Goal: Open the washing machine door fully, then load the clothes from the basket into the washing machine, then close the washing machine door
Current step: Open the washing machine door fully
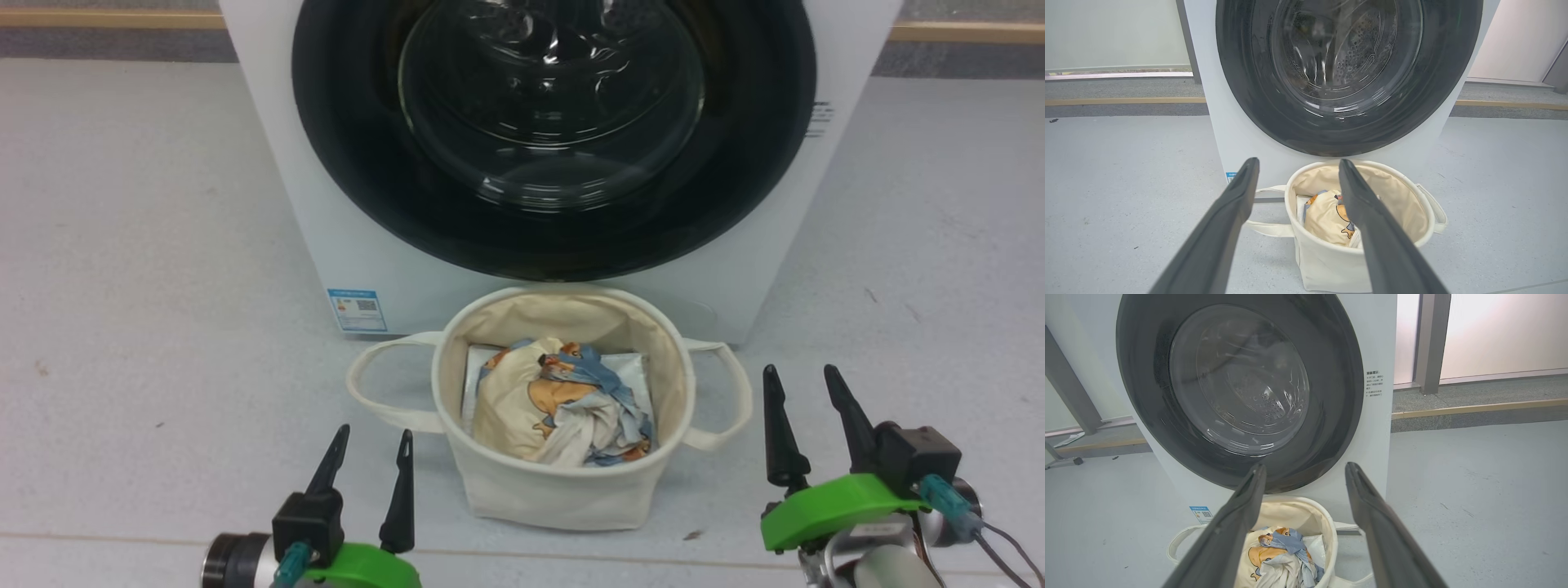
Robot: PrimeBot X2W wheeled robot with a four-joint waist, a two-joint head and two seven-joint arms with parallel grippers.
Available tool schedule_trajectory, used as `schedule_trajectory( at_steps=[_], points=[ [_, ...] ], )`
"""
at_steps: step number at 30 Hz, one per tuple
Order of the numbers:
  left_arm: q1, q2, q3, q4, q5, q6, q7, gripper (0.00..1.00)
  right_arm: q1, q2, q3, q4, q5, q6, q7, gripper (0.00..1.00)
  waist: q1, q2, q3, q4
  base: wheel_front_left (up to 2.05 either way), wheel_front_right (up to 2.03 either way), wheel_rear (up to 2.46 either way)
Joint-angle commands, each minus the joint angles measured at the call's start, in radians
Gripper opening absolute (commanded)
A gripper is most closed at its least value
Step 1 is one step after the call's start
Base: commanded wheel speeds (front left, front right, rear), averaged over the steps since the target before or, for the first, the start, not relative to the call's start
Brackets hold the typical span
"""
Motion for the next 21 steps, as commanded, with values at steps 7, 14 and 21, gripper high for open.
schedule_trajectory(
  at_steps=[7, 14, 21],
  points=[
    [-0.042, 0.000, 0.031, -0.036, 0.012, 0.001, -0.012, 1.00, -0.014, -0.004, 0.027, -0.035, -0.009, 0.000, -0.012, 1.00, 0.0000, -0.0001, 0.006, 0.003, 1.16, 1.30, -2.46],
    [-0.051, 0.000, 0.030, -0.048, 0.012, 0.005, -0.012, 1.00, -0.024, -0.004, 0.025, -0.039, -0.004, 0.000, -0.012, 1.00, 0.0000, -0.0001, 0.023, 0.004, 1.36, 1.10, -2.46],
    [-0.042, 0.005, 0.063, -0.136, 0.059, 0.032, -0.012, 1.00, -0.032, -0.004, 0.010, -0.057, 0.000, 0.000, -0.012, 1.00, 0.0000, -0.0001, 0.032, 0.006, 1.12, 0.97, -2.10]
  ],
)
